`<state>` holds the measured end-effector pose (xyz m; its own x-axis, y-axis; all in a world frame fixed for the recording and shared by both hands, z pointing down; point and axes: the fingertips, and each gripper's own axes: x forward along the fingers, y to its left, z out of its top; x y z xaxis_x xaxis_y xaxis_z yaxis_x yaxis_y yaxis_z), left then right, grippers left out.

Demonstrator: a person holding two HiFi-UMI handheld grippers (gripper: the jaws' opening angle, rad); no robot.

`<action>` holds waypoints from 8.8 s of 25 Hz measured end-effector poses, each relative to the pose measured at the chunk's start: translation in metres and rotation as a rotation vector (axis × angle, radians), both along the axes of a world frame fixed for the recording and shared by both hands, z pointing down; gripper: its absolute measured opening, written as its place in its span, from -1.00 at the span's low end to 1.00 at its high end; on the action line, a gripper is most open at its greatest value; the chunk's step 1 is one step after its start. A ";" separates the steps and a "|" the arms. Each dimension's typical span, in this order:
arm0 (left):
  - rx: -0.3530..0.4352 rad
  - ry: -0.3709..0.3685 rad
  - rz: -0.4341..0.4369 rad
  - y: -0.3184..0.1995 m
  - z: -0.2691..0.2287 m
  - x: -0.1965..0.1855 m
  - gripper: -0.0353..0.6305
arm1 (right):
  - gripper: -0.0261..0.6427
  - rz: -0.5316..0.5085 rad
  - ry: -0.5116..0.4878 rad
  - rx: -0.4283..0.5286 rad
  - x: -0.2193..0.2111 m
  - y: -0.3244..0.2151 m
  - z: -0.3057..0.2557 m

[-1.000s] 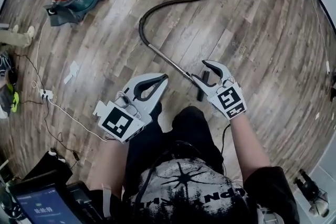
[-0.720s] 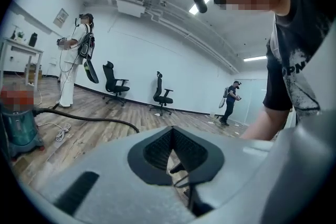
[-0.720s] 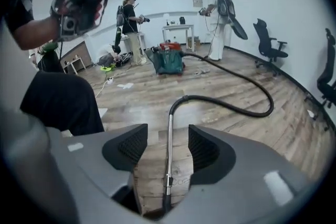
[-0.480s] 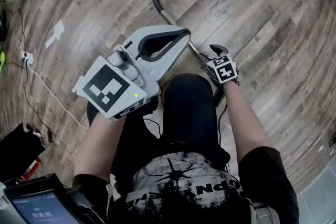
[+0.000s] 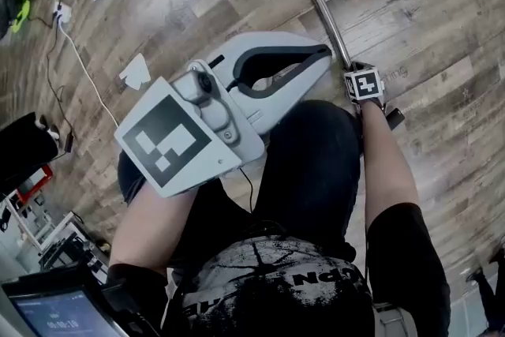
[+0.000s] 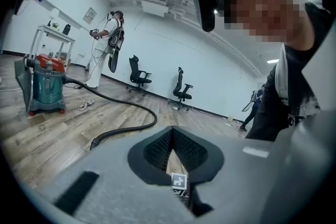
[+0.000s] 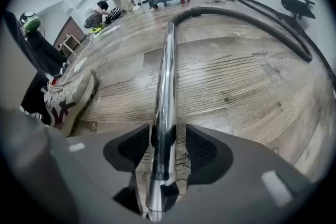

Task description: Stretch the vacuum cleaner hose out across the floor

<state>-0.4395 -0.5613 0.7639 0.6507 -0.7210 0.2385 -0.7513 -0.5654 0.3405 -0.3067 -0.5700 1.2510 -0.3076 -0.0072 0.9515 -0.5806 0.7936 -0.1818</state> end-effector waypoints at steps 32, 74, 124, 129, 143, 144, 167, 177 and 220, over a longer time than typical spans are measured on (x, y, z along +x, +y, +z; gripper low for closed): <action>-0.142 -0.121 -0.002 0.015 0.064 -0.015 -0.89 | -0.39 -0.073 0.127 0.008 0.022 -0.009 -0.045; -0.499 1.290 -0.364 -0.136 0.239 0.108 -0.51 | -0.34 -0.276 0.231 0.213 0.077 -0.016 -0.220; -0.383 0.808 -0.013 -0.089 -0.391 0.172 -0.75 | -0.66 0.086 -0.202 0.104 0.083 0.104 -0.749; -0.354 0.787 -0.041 -0.054 -0.444 0.191 -0.77 | -0.64 0.050 -0.135 0.243 0.109 0.127 -0.793; -0.202 0.669 0.123 -0.021 -0.522 0.218 -0.68 | -0.69 0.095 -0.176 0.373 0.111 0.139 -0.844; -0.212 0.672 0.144 -0.021 -0.523 0.218 -0.70 | -0.69 0.109 -0.183 0.369 0.107 0.140 -0.845; -0.409 0.672 0.339 -0.026 -0.479 0.246 -0.77 | -0.71 0.366 -0.027 0.373 0.112 0.141 -0.809; -0.473 0.690 0.404 0.040 -0.486 0.316 -0.77 | -0.70 0.430 0.001 0.347 0.170 0.211 -0.822; -0.291 0.805 -0.169 0.114 -0.461 0.339 -0.78 | -0.68 -0.160 -0.130 0.270 0.284 0.277 -0.805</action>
